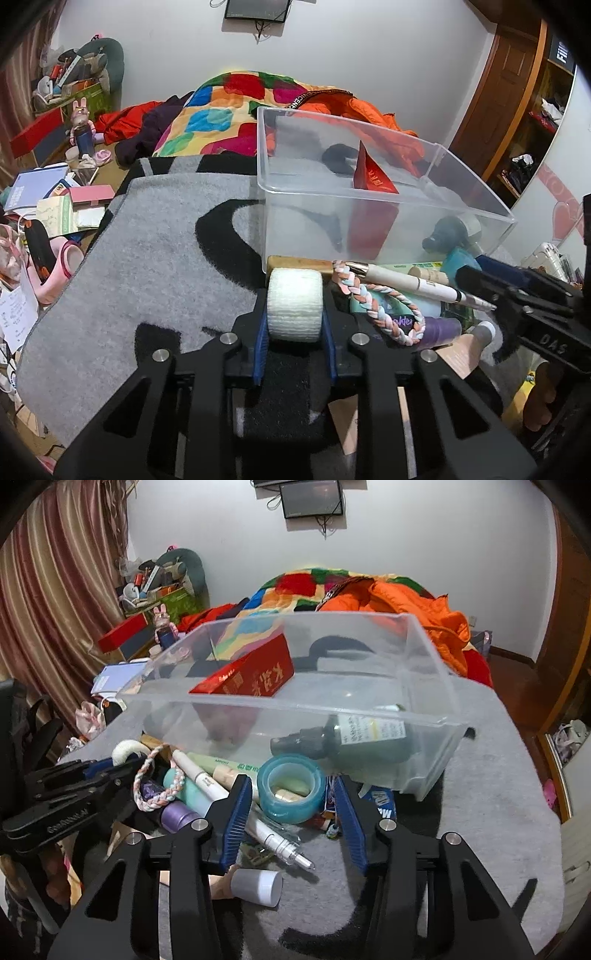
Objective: Organize objects
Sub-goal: 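Grasp the white tape roll with the left tool while the right grasps the teal tape, then carry both tape rolls over the clear box and open both tools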
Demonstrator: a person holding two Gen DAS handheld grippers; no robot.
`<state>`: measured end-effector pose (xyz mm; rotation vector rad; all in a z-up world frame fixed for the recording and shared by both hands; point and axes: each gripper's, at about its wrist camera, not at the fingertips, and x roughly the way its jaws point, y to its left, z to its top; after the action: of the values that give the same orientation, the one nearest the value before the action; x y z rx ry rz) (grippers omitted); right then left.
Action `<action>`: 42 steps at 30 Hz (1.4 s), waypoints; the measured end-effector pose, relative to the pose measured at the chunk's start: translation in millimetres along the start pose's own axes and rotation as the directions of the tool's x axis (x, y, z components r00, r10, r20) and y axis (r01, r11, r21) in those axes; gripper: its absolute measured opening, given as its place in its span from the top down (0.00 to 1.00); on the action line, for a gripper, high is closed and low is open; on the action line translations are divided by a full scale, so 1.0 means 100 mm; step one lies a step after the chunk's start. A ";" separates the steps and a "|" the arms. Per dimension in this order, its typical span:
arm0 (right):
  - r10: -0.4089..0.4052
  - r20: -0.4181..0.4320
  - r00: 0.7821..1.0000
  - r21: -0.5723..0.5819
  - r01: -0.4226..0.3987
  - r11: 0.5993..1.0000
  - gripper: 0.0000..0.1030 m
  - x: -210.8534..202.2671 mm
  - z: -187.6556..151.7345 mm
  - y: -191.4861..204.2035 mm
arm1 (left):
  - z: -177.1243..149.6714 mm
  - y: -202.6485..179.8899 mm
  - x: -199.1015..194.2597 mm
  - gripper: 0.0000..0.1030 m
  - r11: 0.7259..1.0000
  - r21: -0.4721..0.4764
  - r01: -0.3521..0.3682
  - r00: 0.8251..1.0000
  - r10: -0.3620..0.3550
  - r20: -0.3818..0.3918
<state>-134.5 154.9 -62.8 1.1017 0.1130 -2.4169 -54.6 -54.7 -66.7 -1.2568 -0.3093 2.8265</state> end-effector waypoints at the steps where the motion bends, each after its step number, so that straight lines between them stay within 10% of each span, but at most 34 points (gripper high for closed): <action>1: -0.003 -0.002 1.000 -0.001 0.003 1.000 0.58 0.02 -0.01 0.00 | 0.00 0.00 -0.01 0.76 1.000 0.000 -0.001 1.000 0.001 0.003; 26: -0.020 0.101 0.995 -0.019 0.022 1.000 0.63 -0.36 0.09 -0.05 | 0.42 -0.17 -0.49 0.76 0.999 0.037 0.013 0.985 -0.020 0.173; 42: -0.008 0.138 0.990 -0.051 0.016 0.999 0.63 -0.46 0.21 -0.05 | 0.68 -0.29 -0.19 0.76 0.998 0.065 0.020 0.990 -0.029 0.141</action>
<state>-125.3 172.2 -16.1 0.9106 0.1365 -2.4779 -93.4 -40.1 -2.7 -1.0359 -0.2354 2.8861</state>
